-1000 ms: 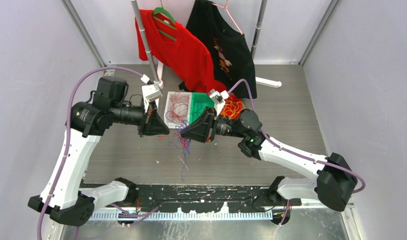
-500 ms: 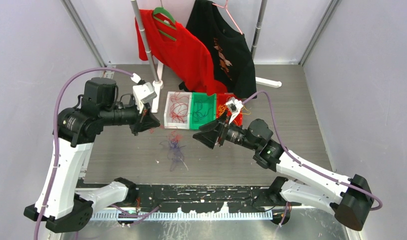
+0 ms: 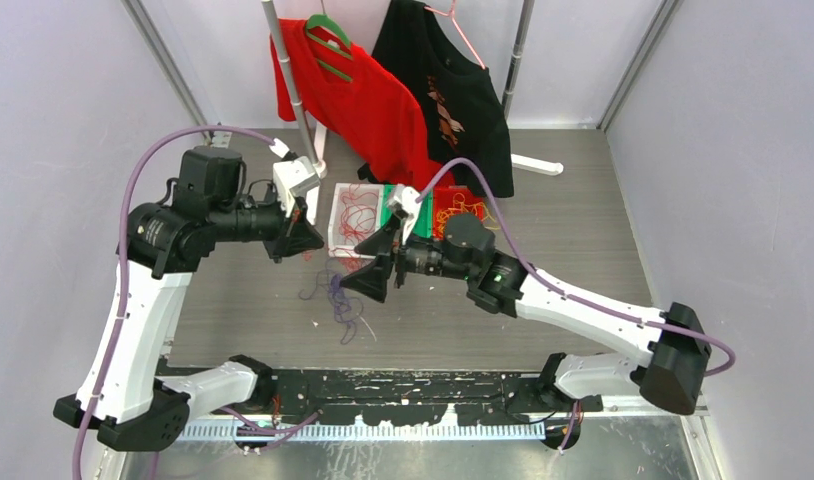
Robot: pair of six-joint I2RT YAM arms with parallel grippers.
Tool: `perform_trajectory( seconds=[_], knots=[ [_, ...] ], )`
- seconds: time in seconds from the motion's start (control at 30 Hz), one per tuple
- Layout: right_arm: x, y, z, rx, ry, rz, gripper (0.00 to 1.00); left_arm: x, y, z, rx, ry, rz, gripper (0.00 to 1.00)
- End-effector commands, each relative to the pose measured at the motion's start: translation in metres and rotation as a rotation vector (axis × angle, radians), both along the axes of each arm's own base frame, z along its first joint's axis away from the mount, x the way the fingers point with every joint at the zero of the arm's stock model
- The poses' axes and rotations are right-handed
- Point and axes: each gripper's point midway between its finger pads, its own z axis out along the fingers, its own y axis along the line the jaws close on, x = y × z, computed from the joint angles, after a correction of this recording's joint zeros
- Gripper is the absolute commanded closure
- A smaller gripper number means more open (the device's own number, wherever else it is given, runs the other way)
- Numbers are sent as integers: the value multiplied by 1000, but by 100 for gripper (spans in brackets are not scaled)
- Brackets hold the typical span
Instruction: Untangle the cables
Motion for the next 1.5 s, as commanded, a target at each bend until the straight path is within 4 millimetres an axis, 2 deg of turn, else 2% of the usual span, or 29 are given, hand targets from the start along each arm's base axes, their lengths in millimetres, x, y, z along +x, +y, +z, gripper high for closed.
perform_trajectory(
  seconds=[0.0,0.2,0.3,0.37,0.47,0.57,0.73,0.83,0.87,0.9,0.93,0.97,1.0,1.07,1.17,1.23,1.37,1.47],
  knots=[
    [1,17,18,36,-109,35,12,0,0,22,-33,-58,8,100],
    [12,25,8,47,-79,3,15,1,3,21,-22,-58,19,100],
    [19,18,-6,32,-76,-54,17,3,4,21,-13,-62,30,100],
    [24,10,-16,15,-79,-97,23,7,7,20,1,-69,48,100],
    [29,-4,-33,-8,-65,-145,37,10,10,20,23,-82,63,100],
    [30,-18,-47,-26,-52,-184,57,12,14,20,41,-94,73,100],
    [27,-34,-52,-12,-42,-223,79,13,16,22,53,-106,83,100],
    [27,-41,-54,-10,-35,-244,97,14,17,19,59,-100,87,100],
    [26,-42,-52,-3,-35,-245,97,15,17,18,60,-94,88,100],
    [26,-42,-51,4,-32,-241,90,15,16,15,61,-83,89,100],
    [24,-40,-49,13,-27,-231,75,15,15,13,60,-74,88,100],
    [22,-37,-45,21,-22,-212,53,15,14,9,60,-62,83,100],
    [18,-33,-40,31,-20,-182,40,14,13,6,59,-48,78,100],
    [11,-22,-28,54,-19,-111,31,12,10,-2,58,-17,64,100],
    [2,-4,-14,89,-3,-9,27,12,9,-10,60,4,61,100],
    [3,6,-11,90,11,17,28,10,8,-13,58,16,53,100],
    [5,21,-10,93,24,63,35,4,7,-16,52,42,36,100],
    [2,30,-20,76,63,116,39,3,8,-16,53,33,41,100]
  ],
)
